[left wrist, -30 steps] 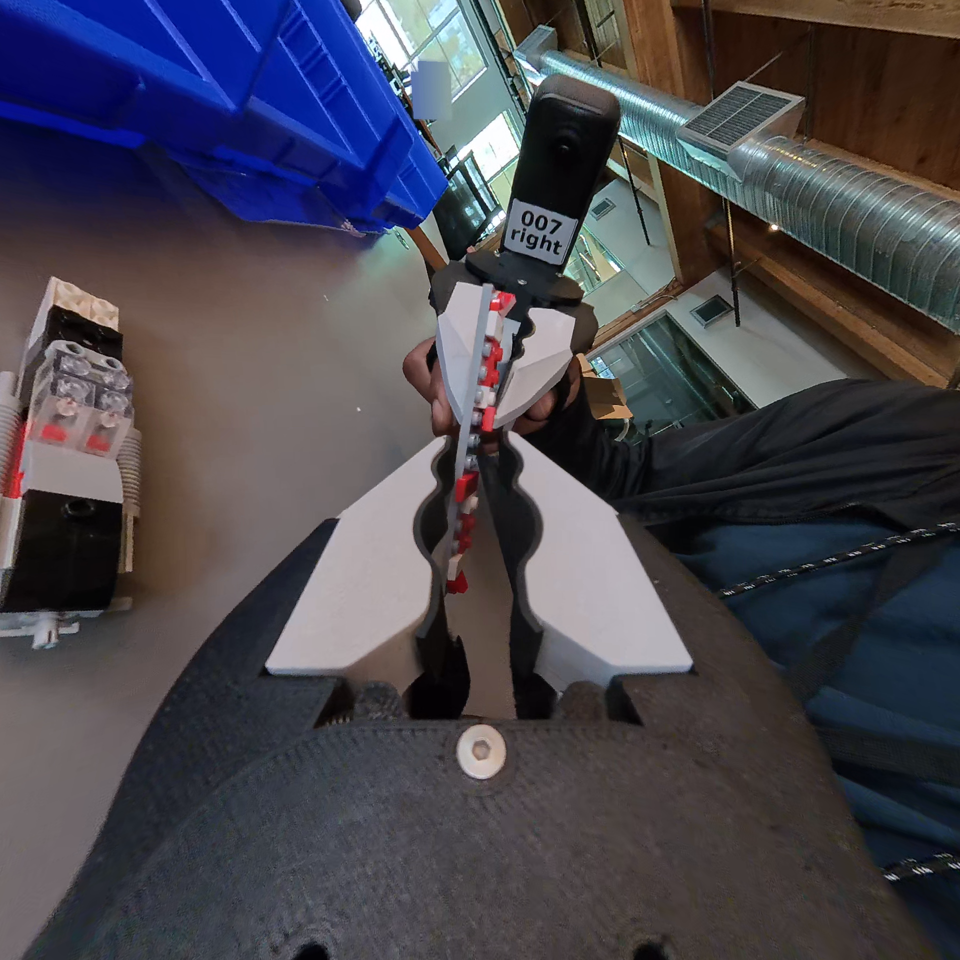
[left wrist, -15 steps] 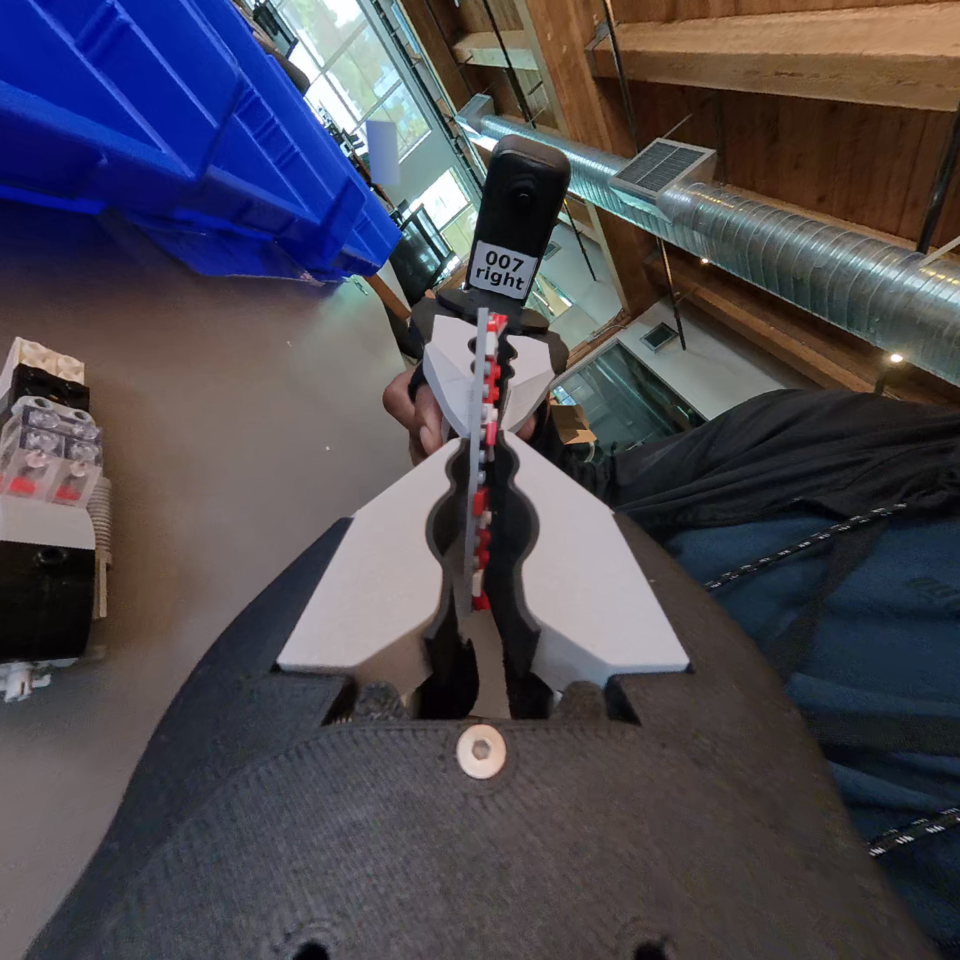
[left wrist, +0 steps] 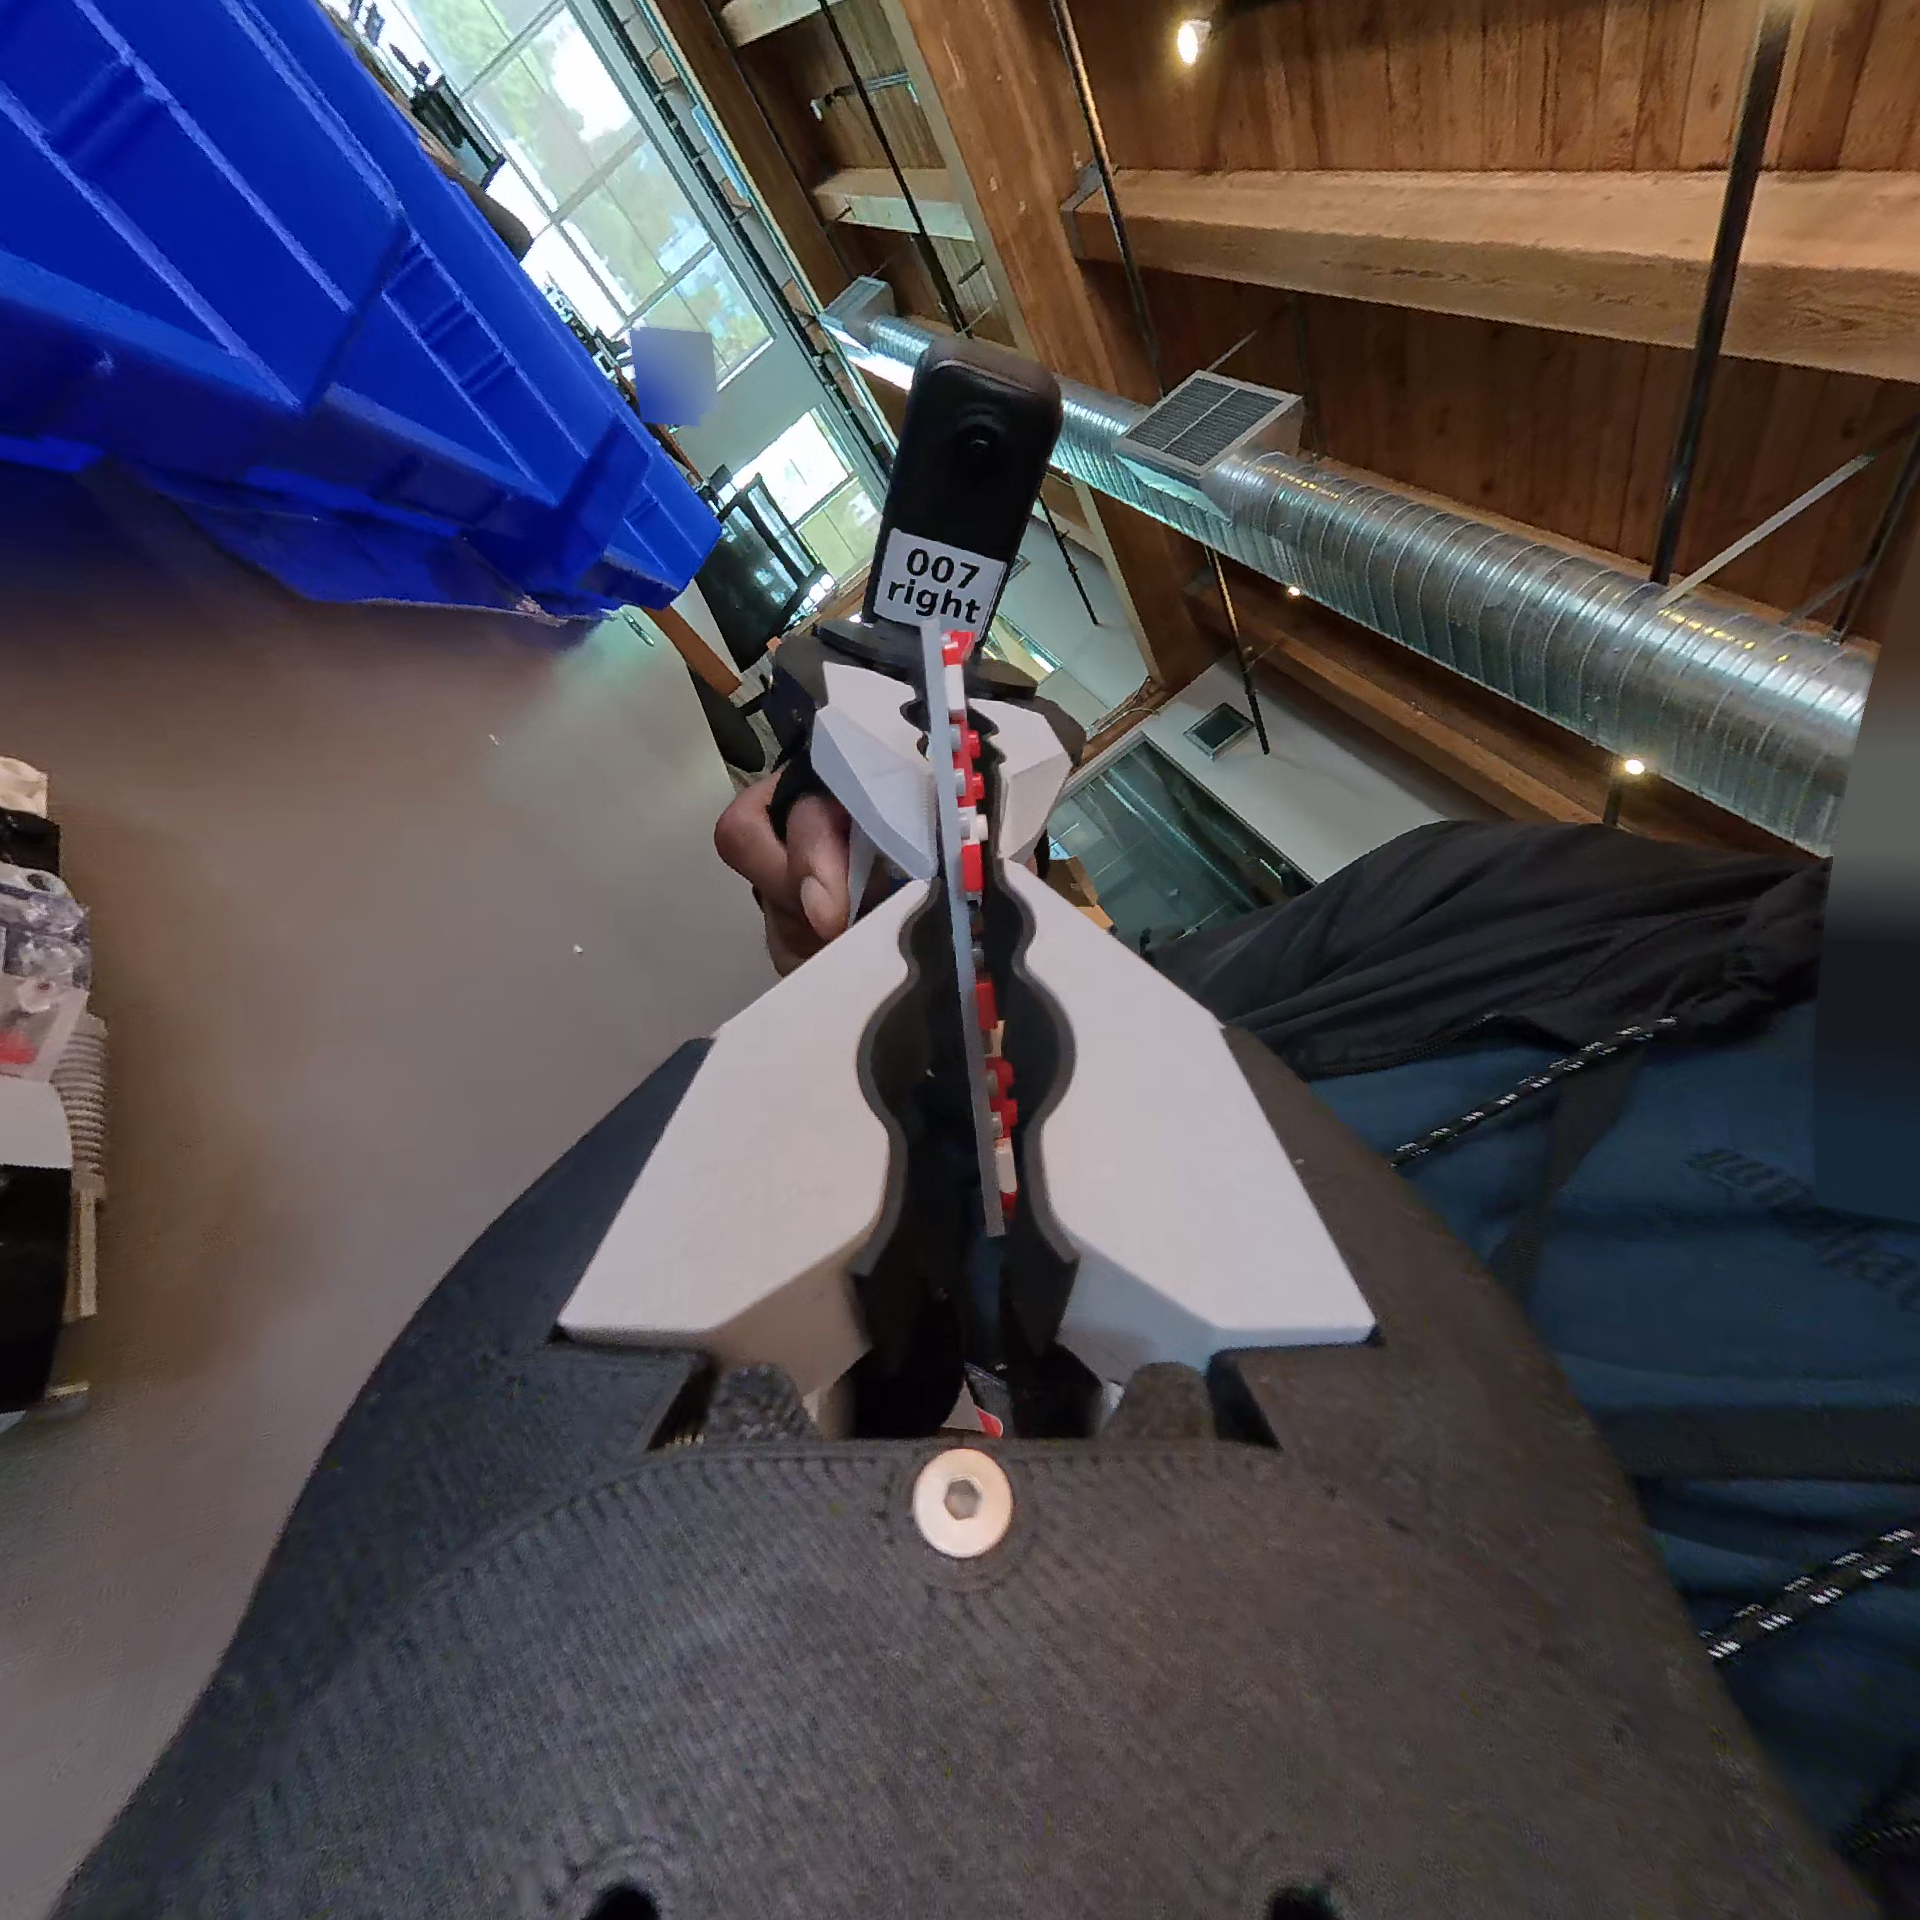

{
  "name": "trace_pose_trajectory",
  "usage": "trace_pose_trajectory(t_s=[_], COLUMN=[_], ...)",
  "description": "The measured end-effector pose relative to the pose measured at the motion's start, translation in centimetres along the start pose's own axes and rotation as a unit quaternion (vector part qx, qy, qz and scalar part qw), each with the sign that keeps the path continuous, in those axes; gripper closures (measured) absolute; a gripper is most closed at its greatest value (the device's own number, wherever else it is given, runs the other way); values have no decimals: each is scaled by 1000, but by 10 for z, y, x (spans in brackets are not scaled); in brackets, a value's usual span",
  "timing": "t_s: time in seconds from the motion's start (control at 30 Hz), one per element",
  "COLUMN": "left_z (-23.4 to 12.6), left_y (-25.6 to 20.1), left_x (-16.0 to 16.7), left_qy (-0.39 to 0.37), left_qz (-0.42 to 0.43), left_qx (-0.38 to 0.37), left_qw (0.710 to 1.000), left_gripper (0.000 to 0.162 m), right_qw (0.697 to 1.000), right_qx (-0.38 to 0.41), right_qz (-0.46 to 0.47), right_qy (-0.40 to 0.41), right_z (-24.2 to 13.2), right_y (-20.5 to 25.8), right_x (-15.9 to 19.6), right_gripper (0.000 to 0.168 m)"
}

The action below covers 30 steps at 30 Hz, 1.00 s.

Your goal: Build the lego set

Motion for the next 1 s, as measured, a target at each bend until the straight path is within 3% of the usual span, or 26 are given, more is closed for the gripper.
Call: trace_pose_trajectory(t_s=[0.33, 0.47, 1.0], left_z=[-3, -1, 1], left_y=[-5, -8, -17], left_x=[-4, -3, -3], left_qy=[-8, 2, 35], left_qz=[16, 40, 132], left_qx=[15, 9, -26], left_qw=[1000, 999, 990], left_gripper=[156, 156, 148], right_qw=[999, 999, 985], right_qx=[-22, -15, 42], right_qz=[-10, -22, -159], right_qy=[-23, -21, 51], right_z=[2, 4, 3], right_y=[6, 7, 23], right_x=[-3, -1, -6], right_gripper=[151, 161, 162])
Point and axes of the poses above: each gripper's, where its closed fingertips meet, z out along the fingers, x out of its underside, y = z × x across the jaws, the point moved 10 cm from there along -z, back along the fingers, and after that the axes turned 2 degrees about z, right-handed, at the moved point
